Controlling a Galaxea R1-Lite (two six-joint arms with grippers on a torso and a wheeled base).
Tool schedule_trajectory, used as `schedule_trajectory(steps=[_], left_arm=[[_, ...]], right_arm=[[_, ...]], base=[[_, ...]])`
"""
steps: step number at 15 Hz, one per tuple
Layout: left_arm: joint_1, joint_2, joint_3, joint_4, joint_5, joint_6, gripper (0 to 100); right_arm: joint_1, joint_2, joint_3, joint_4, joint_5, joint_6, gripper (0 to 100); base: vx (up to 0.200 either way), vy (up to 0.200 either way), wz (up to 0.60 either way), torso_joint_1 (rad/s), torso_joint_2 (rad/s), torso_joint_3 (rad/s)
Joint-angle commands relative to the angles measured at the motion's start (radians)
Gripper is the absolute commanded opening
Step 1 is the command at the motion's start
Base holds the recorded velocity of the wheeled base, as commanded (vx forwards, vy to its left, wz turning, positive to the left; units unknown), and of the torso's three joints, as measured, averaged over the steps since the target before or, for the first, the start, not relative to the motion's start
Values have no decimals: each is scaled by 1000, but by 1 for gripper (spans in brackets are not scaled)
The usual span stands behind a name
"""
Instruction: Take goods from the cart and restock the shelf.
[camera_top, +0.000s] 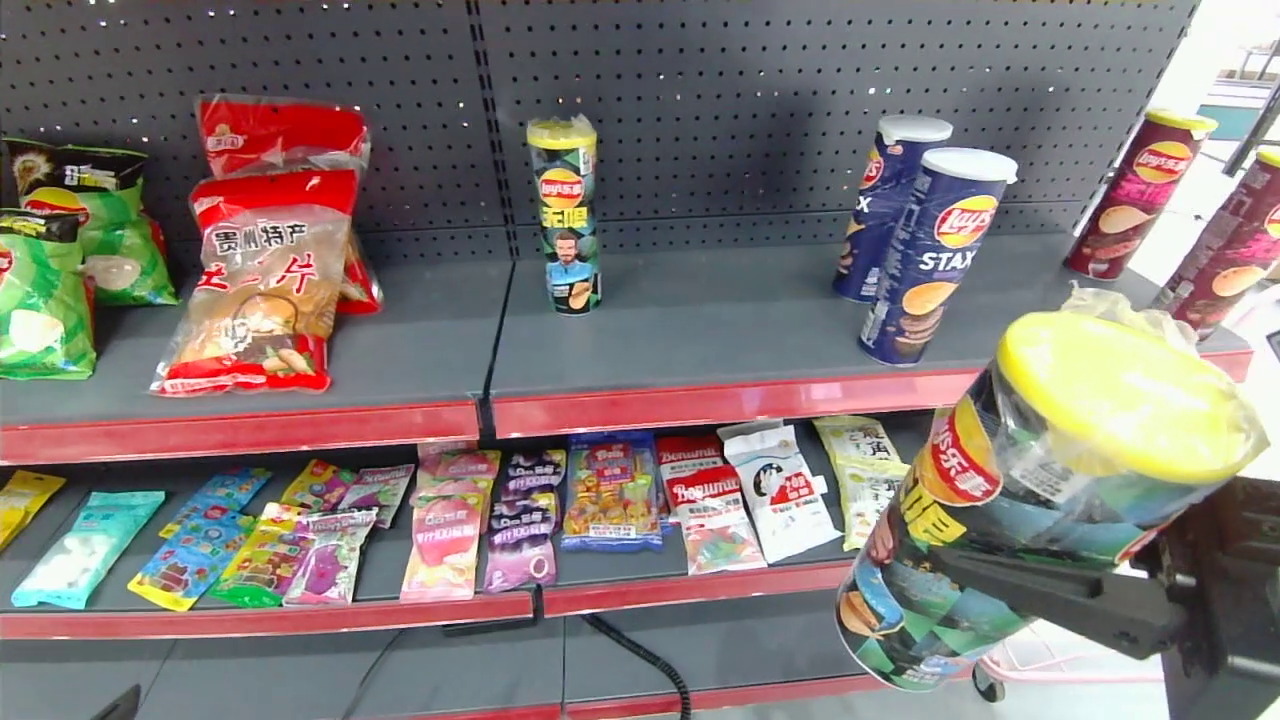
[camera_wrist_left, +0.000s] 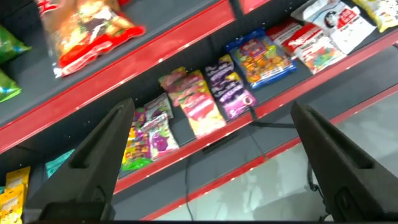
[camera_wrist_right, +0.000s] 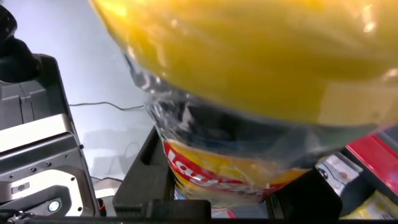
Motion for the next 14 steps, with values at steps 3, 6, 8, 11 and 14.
schedule_trajectory(steps=[3,6,8,11,14], left_arm=[[1,4,-4,0,1,1,100],[1,-4,-14,0,1,28,100],[1,-1,-18,0,7,33,100],[1,1,-18,0,7,33,100],[1,2,-18,0,7,34,100]], right_arm=[[11,-2,2,1,1,-1,0],[40,-8,7,4,-4,-4,0],[56,-8,13,4,-4,-9,0],[63,-9,15,4,-3,-15,0],[63,-11,13,4,-3,-15,0]], base=[[0,67,0,1,1,2],[0,0,0,0,0,0],[100,0,0,1,1,1],[200,0,0,-6,-2,1],[200,0,0,10,2,-1]])
